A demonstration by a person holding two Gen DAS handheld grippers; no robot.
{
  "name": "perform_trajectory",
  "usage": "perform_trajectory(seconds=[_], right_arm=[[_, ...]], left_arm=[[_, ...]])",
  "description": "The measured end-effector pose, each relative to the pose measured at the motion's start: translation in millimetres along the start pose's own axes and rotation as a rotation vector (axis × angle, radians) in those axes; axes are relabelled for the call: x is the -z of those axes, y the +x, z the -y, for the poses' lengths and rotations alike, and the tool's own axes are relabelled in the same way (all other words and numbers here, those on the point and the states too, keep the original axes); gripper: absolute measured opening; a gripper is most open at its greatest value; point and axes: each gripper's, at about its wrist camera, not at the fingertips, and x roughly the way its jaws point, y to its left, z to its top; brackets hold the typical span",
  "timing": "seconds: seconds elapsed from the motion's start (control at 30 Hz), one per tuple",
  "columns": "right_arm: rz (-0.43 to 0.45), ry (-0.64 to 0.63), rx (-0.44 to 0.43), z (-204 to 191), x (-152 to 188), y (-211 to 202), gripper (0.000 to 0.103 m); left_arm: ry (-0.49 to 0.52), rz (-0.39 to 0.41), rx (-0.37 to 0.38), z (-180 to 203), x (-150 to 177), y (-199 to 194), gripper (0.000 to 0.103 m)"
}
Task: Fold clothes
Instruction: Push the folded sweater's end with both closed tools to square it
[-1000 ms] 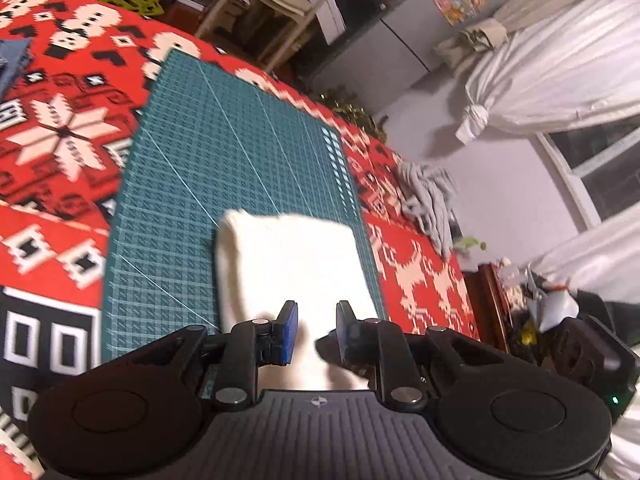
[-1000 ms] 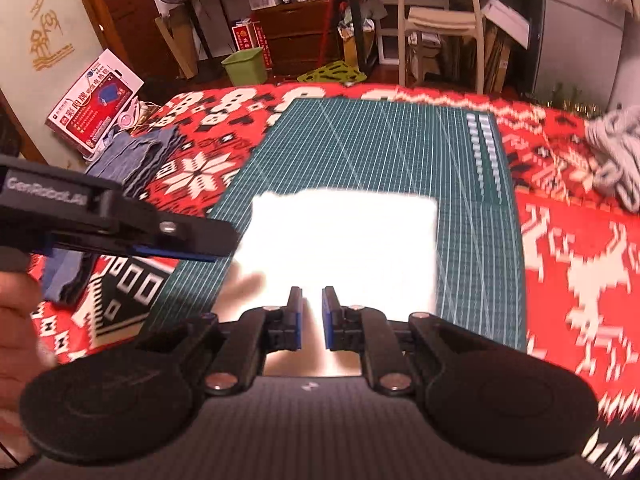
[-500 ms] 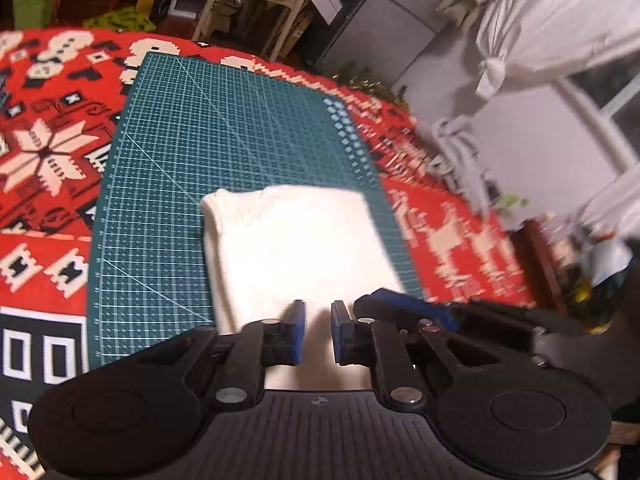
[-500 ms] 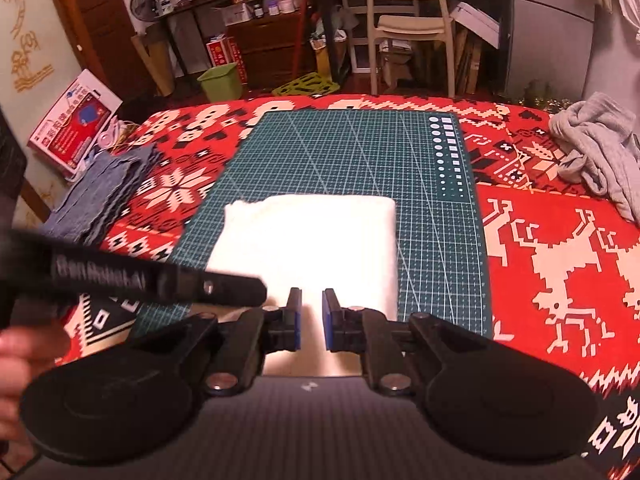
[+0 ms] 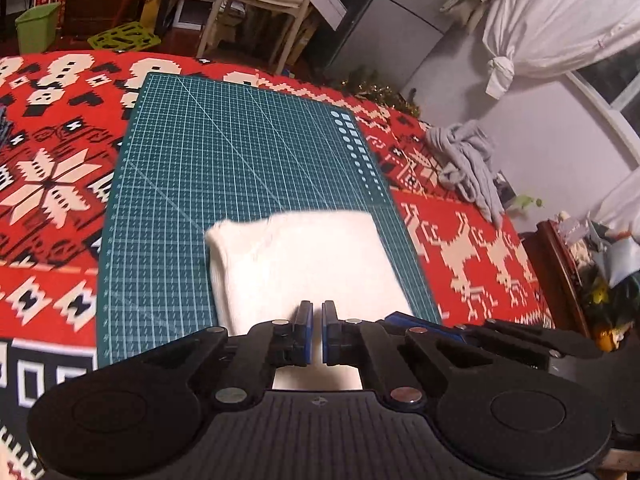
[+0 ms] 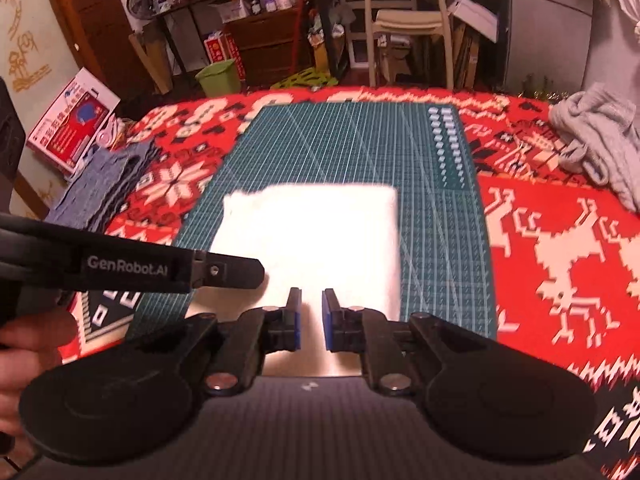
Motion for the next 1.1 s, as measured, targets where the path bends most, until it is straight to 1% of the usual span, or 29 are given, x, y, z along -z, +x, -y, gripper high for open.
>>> perform_trajectory(seconds=[0.1, 0.23, 0.33, 0.4, 0.53, 0.63, 0.67, 0.8, 0.93, 1.03, 1.1], right_arm=[[0.006, 0.017, -0.002, 2, -4, 4, 0.013], [0.002, 0.032, -0.007, 4, -4, 12, 0.013], [-0.001, 0.042, -0.010, 5, -5, 19, 0.013], [0.002, 0.030, -0.005, 2, -4, 19, 0.013], [0.007, 0.011, -0.004, -3, -1, 15, 0.013], [0.008, 0.004, -0.013, -7, 3, 9, 0.013], [0.008, 0.002, -0.016, -8, 5, 6, 0.013], [0.009, -0.007, -0.028, -12, 11, -3, 0.013], [0.010, -0.012, -0.038, -15, 18, -13, 0.013], [0.011, -0.010, -0.037, -13, 27, -22, 0.013], [-0.006, -0.003, -0.036, -10, 34, -24, 0.013]], left_arm=[[-0.024, -0.016, 0.013, -6, -4, 9, 0.003], [-0.033, -0.012, 0.008, -8, -1, 11, 0.003], [-0.010, -0.004, -0.011, -5, 0, 13, 0.004], [0.005, 0.003, -0.010, -6, 2, 13, 0.004], [-0.046, -0.006, 0.021, -14, 1, 13, 0.004], [-0.056, -0.019, 0.009, -10, -1, 9, 0.003], [-0.062, -0.018, 0.020, -10, 1, 6, 0.003], [-0.070, -0.012, 0.082, -8, 10, -12, 0.003], [-0.078, -0.031, 0.108, -6, 24, -22, 0.003], [-0.072, -0.062, 0.096, -3, 33, -18, 0.003], [-0.066, -0.081, 0.084, -1, 40, -15, 0.003]])
